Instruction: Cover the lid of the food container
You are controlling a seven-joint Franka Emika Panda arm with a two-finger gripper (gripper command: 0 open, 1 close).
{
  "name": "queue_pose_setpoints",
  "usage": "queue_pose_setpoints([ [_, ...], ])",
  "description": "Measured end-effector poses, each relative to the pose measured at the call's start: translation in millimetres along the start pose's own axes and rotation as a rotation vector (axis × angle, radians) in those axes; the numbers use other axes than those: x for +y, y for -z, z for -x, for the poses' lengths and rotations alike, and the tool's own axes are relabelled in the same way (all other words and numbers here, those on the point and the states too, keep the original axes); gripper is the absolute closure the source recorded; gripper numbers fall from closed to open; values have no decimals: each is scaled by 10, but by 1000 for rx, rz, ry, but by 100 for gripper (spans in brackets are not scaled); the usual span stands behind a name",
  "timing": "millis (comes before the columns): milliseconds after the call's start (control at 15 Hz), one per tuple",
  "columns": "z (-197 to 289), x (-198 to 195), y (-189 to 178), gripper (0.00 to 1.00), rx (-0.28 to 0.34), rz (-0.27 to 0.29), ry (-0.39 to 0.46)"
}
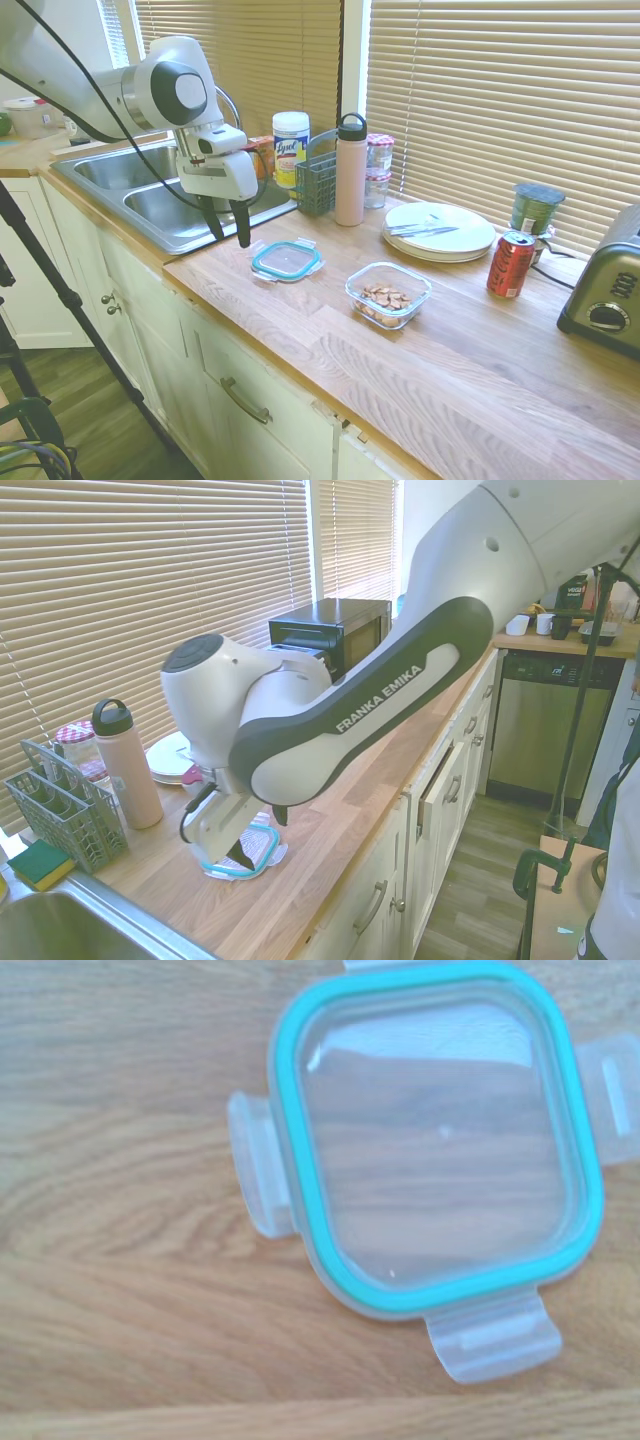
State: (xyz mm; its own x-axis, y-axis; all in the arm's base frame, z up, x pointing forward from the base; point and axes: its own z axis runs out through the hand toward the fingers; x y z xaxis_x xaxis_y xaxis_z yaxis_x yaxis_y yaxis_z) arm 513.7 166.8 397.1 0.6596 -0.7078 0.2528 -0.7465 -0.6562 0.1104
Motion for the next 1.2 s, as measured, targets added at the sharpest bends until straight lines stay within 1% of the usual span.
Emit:
queue_pose_setpoints([
  [133,-19,-234,17,0,29,24,-2],
  [333,-69,-521,-109,0,44,60,3],
  [600,-162,-793,-261,0,59,76,5],
  [1200,-260,-961,-536,0,58,113,-5],
])
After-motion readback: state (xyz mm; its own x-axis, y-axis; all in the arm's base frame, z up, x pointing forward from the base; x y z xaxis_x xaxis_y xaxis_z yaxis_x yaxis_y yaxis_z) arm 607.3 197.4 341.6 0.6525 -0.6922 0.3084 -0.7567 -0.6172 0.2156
